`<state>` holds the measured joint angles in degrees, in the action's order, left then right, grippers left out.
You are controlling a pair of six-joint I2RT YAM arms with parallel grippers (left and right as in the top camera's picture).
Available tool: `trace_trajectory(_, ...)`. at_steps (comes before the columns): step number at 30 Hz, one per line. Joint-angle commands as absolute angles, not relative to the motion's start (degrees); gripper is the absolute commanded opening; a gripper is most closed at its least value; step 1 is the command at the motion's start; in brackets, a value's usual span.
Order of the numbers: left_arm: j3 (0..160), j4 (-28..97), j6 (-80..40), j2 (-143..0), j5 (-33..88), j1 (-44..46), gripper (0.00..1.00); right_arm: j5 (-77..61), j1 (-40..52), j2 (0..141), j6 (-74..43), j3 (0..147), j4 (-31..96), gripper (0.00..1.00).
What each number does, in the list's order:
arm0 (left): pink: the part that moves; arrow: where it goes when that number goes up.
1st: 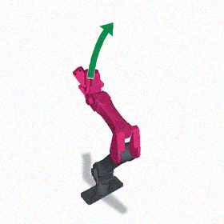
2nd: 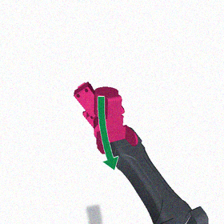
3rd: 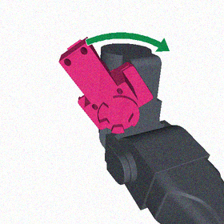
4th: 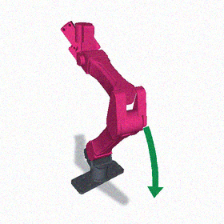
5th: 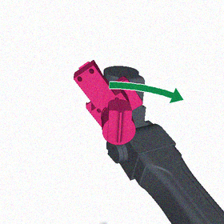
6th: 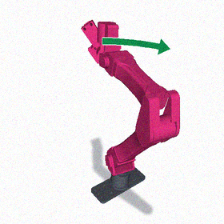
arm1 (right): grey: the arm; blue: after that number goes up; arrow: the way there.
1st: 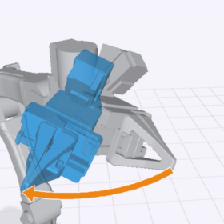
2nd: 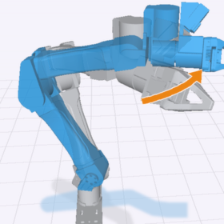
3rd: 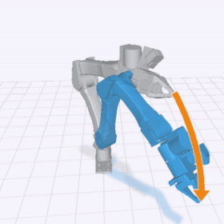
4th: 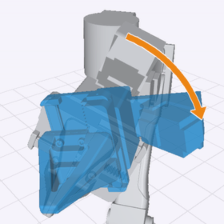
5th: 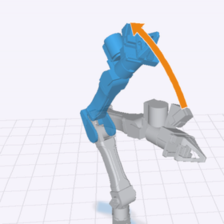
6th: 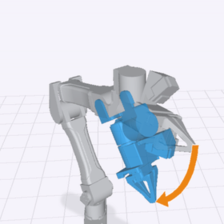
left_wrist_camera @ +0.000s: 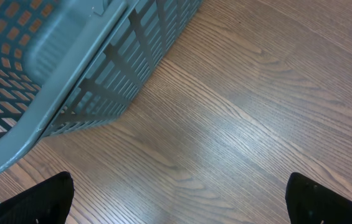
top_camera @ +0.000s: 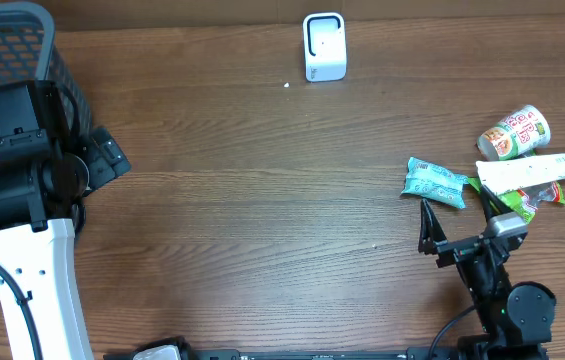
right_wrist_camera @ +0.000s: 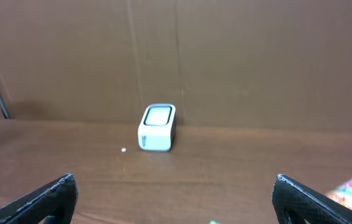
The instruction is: Scan the item barcode
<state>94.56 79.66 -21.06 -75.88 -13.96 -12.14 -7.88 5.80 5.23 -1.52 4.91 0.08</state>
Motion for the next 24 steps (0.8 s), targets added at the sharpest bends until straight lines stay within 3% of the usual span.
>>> trace_trajectory(1, 94.7, 79.5, -21.9, -75.7, -13.9, -12.3, 1.00, -7.3, 6.4, 1.8, -2.0, 1.6, 0.5, 1.00)
trace_trajectory(24, 94.7, 79.5, -21.9, -75.7, -13.9, -12.3, 1.00, -7.5, 6.4, 0.2, -3.4, 0.4, 4.2, 1.00)
